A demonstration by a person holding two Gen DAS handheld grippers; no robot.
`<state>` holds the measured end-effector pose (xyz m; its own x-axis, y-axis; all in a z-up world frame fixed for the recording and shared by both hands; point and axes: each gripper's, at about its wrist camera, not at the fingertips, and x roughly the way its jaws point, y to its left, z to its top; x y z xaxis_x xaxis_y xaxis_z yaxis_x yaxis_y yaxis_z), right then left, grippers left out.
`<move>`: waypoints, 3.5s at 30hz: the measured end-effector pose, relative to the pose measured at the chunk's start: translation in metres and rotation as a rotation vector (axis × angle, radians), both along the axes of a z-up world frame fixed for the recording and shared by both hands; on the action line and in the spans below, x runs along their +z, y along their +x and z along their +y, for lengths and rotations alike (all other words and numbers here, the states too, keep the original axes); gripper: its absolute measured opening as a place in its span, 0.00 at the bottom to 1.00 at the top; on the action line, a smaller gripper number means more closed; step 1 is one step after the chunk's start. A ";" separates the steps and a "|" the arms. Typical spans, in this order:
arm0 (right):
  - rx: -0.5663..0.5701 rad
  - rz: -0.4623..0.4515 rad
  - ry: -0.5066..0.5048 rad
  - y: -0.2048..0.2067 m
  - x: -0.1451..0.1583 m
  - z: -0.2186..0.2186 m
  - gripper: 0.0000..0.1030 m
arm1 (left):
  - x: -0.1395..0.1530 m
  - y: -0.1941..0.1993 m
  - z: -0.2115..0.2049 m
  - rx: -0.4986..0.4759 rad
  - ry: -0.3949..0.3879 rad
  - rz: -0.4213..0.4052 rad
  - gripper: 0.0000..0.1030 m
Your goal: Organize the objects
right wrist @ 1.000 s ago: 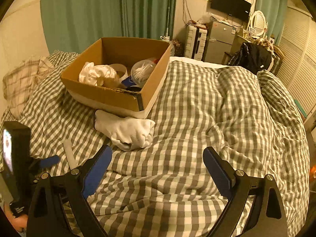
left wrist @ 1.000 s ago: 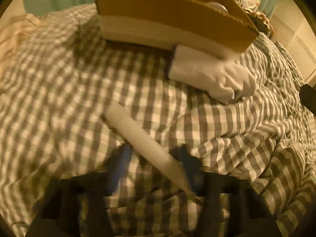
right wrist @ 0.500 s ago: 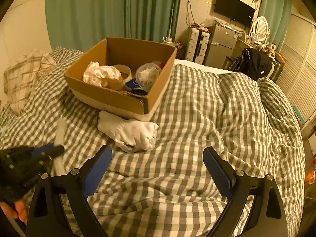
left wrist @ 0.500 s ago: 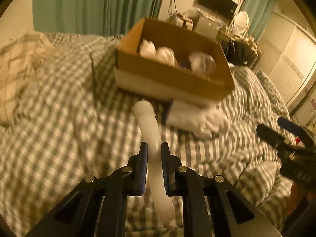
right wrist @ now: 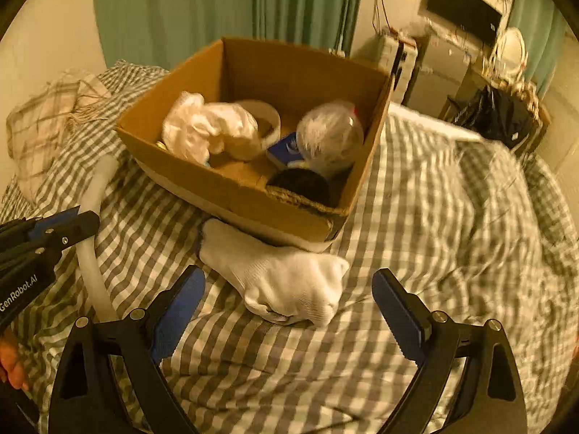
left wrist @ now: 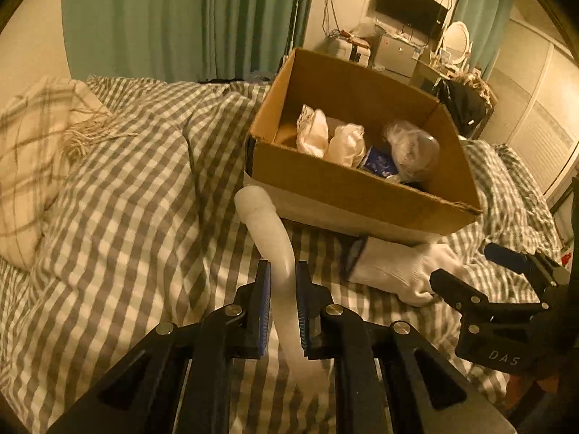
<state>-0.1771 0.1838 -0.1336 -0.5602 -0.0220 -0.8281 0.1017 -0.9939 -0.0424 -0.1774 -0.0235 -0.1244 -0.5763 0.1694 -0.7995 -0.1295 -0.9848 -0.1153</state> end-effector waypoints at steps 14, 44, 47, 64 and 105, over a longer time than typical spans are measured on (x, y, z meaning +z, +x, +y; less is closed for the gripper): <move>0.013 -0.145 0.041 -0.028 -0.053 -0.011 0.91 | -0.020 -0.003 0.004 -0.010 -0.019 -0.023 0.13; 0.045 0.195 -0.036 0.075 0.111 -0.016 0.42 | 0.101 0.051 -0.005 -0.022 -0.041 0.170 0.13; 0.064 0.235 -0.031 0.063 0.134 -0.021 0.42 | 0.113 0.035 0.000 -0.040 -0.045 0.188 0.13; 0.041 0.262 -0.049 -0.089 0.146 -0.018 0.42 | 0.092 -0.110 0.058 -0.178 -0.115 0.187 0.13; -0.122 0.586 -0.082 0.101 0.310 0.044 1.00 | 0.271 0.067 0.031 -0.027 -0.119 0.513 1.00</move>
<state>-0.0763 0.2276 0.1766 -0.9252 0.0207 -0.3790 -0.0305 -0.9993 0.0200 -0.1099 0.0079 0.1462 -0.8952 0.1145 -0.4306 -0.1653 -0.9828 0.0823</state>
